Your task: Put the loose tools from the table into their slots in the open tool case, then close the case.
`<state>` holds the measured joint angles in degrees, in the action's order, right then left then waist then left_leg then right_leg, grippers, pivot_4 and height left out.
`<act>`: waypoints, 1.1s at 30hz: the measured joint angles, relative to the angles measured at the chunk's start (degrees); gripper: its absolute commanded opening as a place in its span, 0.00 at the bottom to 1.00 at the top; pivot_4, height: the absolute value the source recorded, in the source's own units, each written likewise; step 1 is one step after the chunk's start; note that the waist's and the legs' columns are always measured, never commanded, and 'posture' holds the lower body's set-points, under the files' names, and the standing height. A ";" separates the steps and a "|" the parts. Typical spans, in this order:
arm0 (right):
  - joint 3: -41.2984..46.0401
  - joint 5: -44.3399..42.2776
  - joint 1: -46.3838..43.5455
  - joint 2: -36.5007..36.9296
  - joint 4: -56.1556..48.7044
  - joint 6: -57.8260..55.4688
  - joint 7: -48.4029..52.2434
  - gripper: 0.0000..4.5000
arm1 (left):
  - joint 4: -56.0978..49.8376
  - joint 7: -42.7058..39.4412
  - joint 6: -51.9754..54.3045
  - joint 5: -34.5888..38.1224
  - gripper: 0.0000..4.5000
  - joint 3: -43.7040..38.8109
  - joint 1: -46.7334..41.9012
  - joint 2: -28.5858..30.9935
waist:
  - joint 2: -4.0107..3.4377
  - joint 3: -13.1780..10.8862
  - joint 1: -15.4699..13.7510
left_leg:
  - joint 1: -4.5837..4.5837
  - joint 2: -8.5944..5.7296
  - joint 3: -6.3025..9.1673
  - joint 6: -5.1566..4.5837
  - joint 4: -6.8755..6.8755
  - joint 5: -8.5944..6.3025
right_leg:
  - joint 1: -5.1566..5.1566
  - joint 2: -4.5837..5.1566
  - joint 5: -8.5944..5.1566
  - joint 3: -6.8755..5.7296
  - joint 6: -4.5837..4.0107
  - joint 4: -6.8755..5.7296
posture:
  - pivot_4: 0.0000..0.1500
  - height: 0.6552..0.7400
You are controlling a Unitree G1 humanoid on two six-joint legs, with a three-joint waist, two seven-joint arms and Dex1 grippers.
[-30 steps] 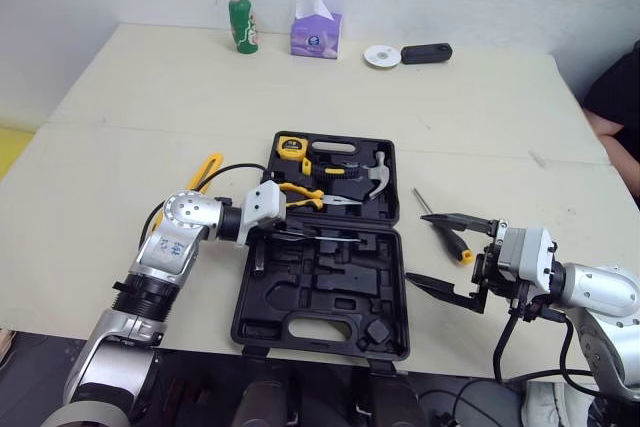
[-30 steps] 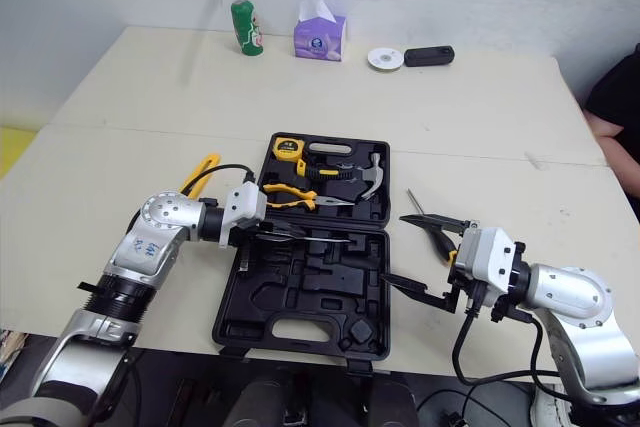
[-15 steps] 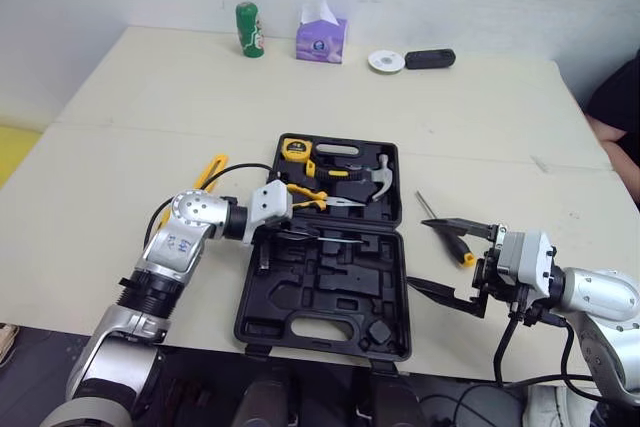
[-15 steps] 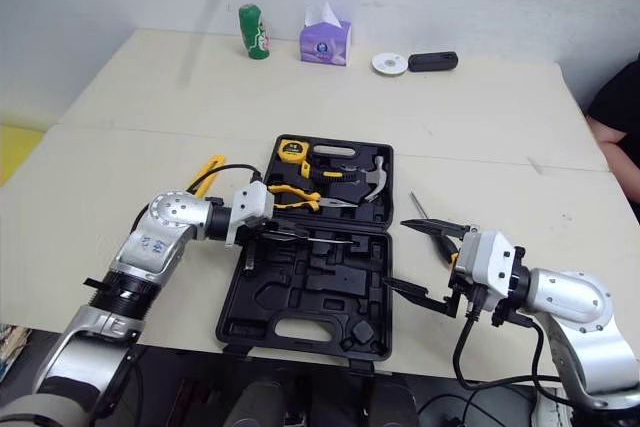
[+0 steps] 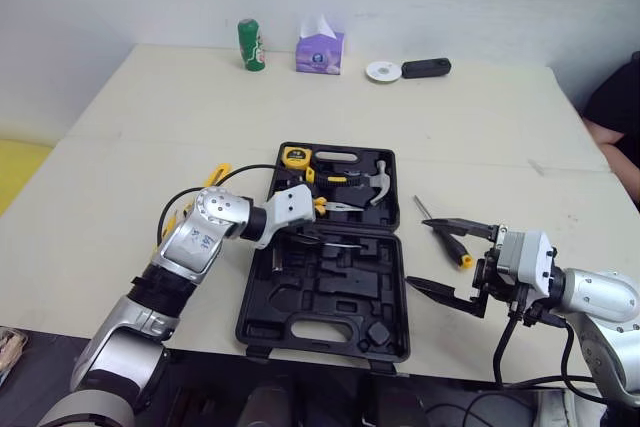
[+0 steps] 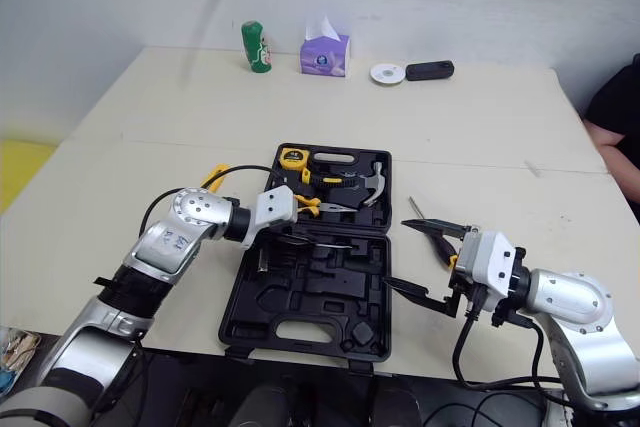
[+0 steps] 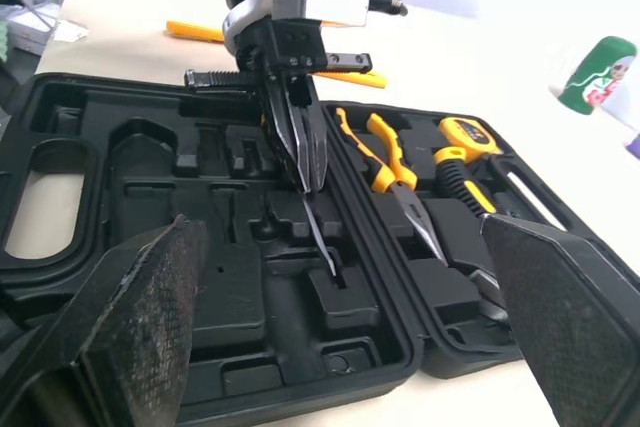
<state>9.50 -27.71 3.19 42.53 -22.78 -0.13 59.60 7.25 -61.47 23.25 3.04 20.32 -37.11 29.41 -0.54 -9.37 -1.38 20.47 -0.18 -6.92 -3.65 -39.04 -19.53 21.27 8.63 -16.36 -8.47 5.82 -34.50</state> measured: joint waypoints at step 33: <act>10.20 1.21 1.08 1.24 13.08 8.28 3.44 1.00 | -1.44 -7.43 -5.93 20.26 0.55 -28.01 12.00 13.93 | 0.00 -1.53 0.00 | 0.87 0.07 0.18 -0.33 0.00 0.17 | 0.63 -0.01 -0.02 -0.43 -0.04 0.20 | 1.00 1.00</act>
<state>19.70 -26.50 4.27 43.77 -9.69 8.14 63.04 5.81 -68.90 17.33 23.30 -7.68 -25.11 43.34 -0.55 -10.90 -1.39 21.34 -0.11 -6.74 -3.98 -39.04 -19.37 21.90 8.62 -16.38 -8.90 5.78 -34.31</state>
